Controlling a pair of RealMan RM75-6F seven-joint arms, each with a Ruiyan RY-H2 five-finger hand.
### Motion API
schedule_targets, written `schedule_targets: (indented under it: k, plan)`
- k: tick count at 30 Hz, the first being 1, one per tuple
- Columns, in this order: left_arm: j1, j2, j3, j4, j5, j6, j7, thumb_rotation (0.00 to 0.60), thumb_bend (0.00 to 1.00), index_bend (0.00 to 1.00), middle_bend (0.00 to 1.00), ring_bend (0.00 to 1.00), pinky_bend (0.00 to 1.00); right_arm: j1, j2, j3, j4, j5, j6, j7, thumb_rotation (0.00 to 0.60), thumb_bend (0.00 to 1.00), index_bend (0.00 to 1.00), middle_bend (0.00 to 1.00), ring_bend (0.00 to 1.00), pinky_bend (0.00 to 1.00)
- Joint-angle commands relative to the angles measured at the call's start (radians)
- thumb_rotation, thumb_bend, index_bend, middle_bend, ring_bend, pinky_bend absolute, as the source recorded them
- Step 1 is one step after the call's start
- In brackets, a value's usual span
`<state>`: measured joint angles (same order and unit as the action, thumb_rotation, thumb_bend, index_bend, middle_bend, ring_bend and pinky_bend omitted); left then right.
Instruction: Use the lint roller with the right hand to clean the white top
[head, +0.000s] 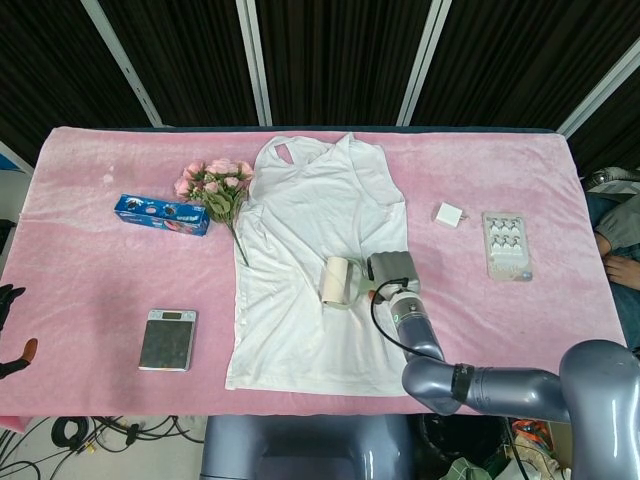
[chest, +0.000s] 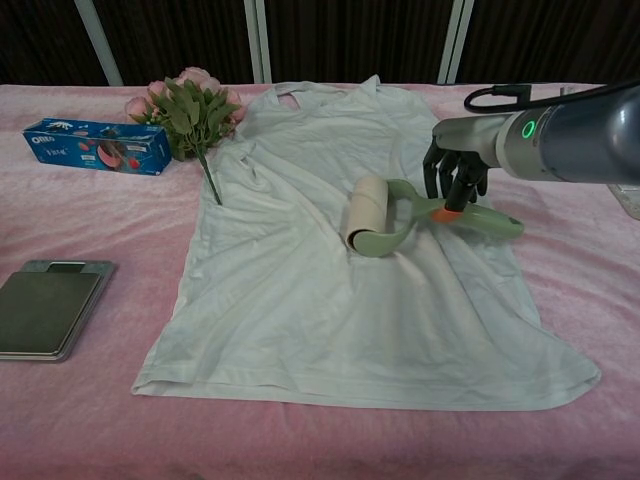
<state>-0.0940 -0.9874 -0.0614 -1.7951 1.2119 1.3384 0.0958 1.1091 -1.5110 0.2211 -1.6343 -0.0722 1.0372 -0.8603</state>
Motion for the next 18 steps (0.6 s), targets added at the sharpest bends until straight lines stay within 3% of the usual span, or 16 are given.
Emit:
schedule_targets:
  k: [1,8,18]
  plan:
    - [0.000,0.000,0.000,0.000,0.001,0.000,0.000,0.600,0.39,0.12,0.06,0.04,0.04,-0.028,0.037,-0.022,-0.027,-0.015,0.003,0.017,0.600,0.61,0.72,0.59,0.59,0.41]
    - [-0.001,-0.001,0.000,0.000,0.000,0.000,0.001,0.600,0.39,0.12,0.06,0.04,0.04,-0.089,0.138,-0.074,-0.091,-0.043,-0.014,0.047,0.600,0.62,0.72,0.59,0.59,0.41]
    - [0.000,-0.003,-0.001,-0.002,0.000,0.002,0.003,0.600,0.39,0.12,0.06,0.04,0.04,-0.105,0.167,-0.078,-0.092,-0.071,-0.044,0.079,0.600,0.62,0.72,0.59,0.59,0.41]
